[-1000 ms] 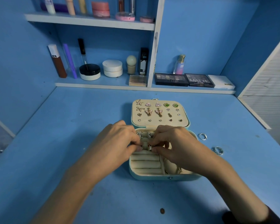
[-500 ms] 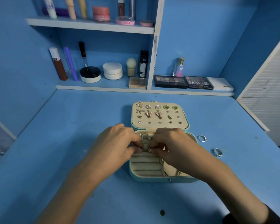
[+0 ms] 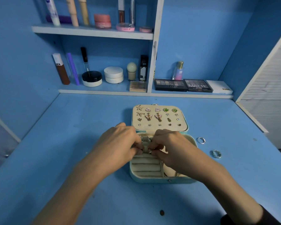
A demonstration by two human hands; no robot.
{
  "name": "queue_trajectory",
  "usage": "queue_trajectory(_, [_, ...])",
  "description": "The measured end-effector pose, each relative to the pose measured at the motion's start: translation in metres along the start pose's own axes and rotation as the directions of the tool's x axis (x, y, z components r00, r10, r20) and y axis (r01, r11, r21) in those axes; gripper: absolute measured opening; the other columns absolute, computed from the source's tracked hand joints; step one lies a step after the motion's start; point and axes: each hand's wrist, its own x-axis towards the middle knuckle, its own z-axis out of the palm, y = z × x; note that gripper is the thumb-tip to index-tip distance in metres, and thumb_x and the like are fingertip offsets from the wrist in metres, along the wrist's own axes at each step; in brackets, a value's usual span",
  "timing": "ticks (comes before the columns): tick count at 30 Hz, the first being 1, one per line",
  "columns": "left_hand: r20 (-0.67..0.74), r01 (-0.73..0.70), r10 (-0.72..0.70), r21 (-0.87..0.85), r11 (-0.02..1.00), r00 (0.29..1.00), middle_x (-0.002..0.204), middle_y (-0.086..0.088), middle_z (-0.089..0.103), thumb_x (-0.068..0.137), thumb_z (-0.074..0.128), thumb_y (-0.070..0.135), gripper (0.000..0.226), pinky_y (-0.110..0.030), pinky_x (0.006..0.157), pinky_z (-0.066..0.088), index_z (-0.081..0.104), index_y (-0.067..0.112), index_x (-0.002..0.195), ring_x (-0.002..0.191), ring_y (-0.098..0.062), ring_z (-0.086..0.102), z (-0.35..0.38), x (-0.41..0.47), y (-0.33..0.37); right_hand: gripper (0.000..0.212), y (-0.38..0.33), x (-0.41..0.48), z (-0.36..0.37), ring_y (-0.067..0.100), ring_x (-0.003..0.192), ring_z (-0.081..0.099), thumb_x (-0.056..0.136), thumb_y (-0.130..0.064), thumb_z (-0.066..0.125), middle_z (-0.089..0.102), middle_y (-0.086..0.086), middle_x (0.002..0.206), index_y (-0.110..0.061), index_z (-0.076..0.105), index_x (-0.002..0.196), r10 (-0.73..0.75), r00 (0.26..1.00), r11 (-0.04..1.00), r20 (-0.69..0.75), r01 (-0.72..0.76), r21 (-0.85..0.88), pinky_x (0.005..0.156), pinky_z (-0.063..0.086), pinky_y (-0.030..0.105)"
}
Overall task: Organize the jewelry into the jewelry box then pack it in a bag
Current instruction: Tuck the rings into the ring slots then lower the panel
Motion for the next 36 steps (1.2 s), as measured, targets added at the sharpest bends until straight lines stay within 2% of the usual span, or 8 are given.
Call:
queue_trajectory(4, [0.005, 0.008, -0.008, -0.037, 0.999, 1.0, 0.096, 0.008, 0.059, 0.089, 0.061, 0.033, 0.009, -0.027, 0.084, 0.041, 0.069, 0.03, 0.093, 0.092, -0.007, 0.038, 0.0, 0.0, 0.001, 0.008, 0.003, -0.006, 0.001, -0.014, 0.073, 0.046, 0.085, -0.01, 0.064, 0.044, -0.021, 0.072, -0.013, 0.07, 0.09, 0.018, 0.998, 0.995, -0.055, -0.013, 0.094, 0.067, 0.034, 0.006])
queue_trajectory(11, [-0.113, 0.038, -0.055, -0.143, 0.989, 0.992, 0.1, 0.016, 0.056, 0.092, 0.053, 0.043, 0.021, -0.024, 0.085, 0.038, 0.066, 0.034, 0.106, 0.093, -0.003, 0.037, 0.007, 0.002, 0.015, 0.021, 0.037, -0.043, -0.018, 0.009, 0.076, 0.059, 0.085, -0.015, 0.067, 0.066, -0.016, 0.079, -0.034, 0.071, 0.092, 0.211, 0.957, 0.932, -0.198, -0.136, 0.335, 0.069, 0.045, 0.016])
queue_trajectory(17, [-0.2, -0.072, 0.02, -0.258, 0.964, 0.98, 0.095, 0.018, 0.055, 0.092, 0.054, 0.039, 0.022, -0.019, 0.084, 0.034, 0.068, 0.032, 0.108, 0.096, -0.003, 0.04, 0.015, 0.016, 0.048, 0.023, 0.092, -0.083, -0.039, 0.009, 0.079, 0.056, 0.084, -0.01, 0.066, 0.063, -0.012, 0.084, -0.033, 0.068, 0.086, 0.361, 0.875, 0.929, -0.322, -0.308, 0.204, 0.066, 0.043, 0.016])
queue_trajectory(21, [-0.191, -0.152, 0.101, -0.273, 0.95, 0.976, 0.099, 0.017, 0.056, 0.092, 0.054, 0.038, 0.021, -0.006, 0.08, 0.029, 0.066, 0.035, 0.109, 0.097, -0.002, 0.038, 0.022, 0.028, 0.077, 0.018, 0.107, -0.101, -0.039, 0.002, 0.08, 0.054, 0.081, -0.017, 0.071, 0.06, -0.01, 0.088, -0.025, 0.07, 0.097, 0.381, 0.901, 0.92, -0.208, -0.348, 0.18, 0.067, 0.04, 0.011])
queue_trajectory(26, [-0.141, -0.21, 0.18, -0.23, 0.95, 0.973, 0.113, 0.012, 0.059, 0.096, 0.051, 0.03, 0.027, -0.018, 0.089, 0.028, 0.062, 0.031, 0.12, 0.111, -0.009, 0.039, 0.032, 0.047, 0.101, 0.018, 0.112, -0.103, -0.023, 0.004, 0.073, 0.054, 0.079, -0.01, 0.073, 0.059, -0.006, 0.086, -0.019, 0.073, 0.094, 0.349, 0.91, 0.934, -0.226, -0.317, 0.168, 0.065, 0.038, 0.008])
queue_trajectory(31, [-0.105, -0.221, 0.209, -0.121, 0.968, 0.972, 0.119, 0.005, 0.061, 0.097, 0.049, 0.027, 0.028, -0.022, 0.089, 0.032, 0.06, 0.022, 0.123, 0.118, -0.014, 0.039, 0.042, 0.072, 0.111, 0.014, 0.11, -0.095, -0.013, 0.008, 0.062, 0.054, 0.083, -0.01, 0.068, 0.062, 0.0, 0.077, -0.021, 0.072, 0.091, 0.512, 0.772, 0.821, -0.377, -0.311, 0.479, 0.06, 0.043, 0.016])
queue_trajectory(34, [-0.052, -0.229, 0.228, -0.018, 0.973, 0.972, 0.125, 0.0, 0.06, 0.097, 0.05, 0.029, 0.032, -0.03, 0.097, 0.036, 0.058, 0.015, 0.125, 0.123, -0.019, 0.039, 0.049, 0.091, 0.117, 0.017, 0.11, -0.091, -0.011, 0.01, 0.057, 0.053, 0.086, -0.008, 0.064, 0.061, 0.0, 0.076, -0.022, 0.07, 0.093, 0.642, 0.686, 0.65, -0.343, -0.25, 0.718, 0.059, 0.045, 0.019])
queue_trajectory(36, [-0.029, -0.238, 0.239, 0.035, 0.971, 0.971, 0.125, -0.002, 0.06, 0.097, 0.05, 0.03, 0.033, -0.032, 0.098, 0.036, 0.058, 0.014, 0.125, 0.123, -0.021, 0.04, 0.052, 0.099, 0.121, 0.017, 0.11, -0.092, -0.01, 0.011, 0.056, 0.055, 0.086, -0.007, 0.064, 0.062, 0.0, 0.074, -0.021, 0.07, 0.095, 0.658, 0.676, 0.625, -0.332, -0.244, 0.741, 0.061, 0.047, 0.023])
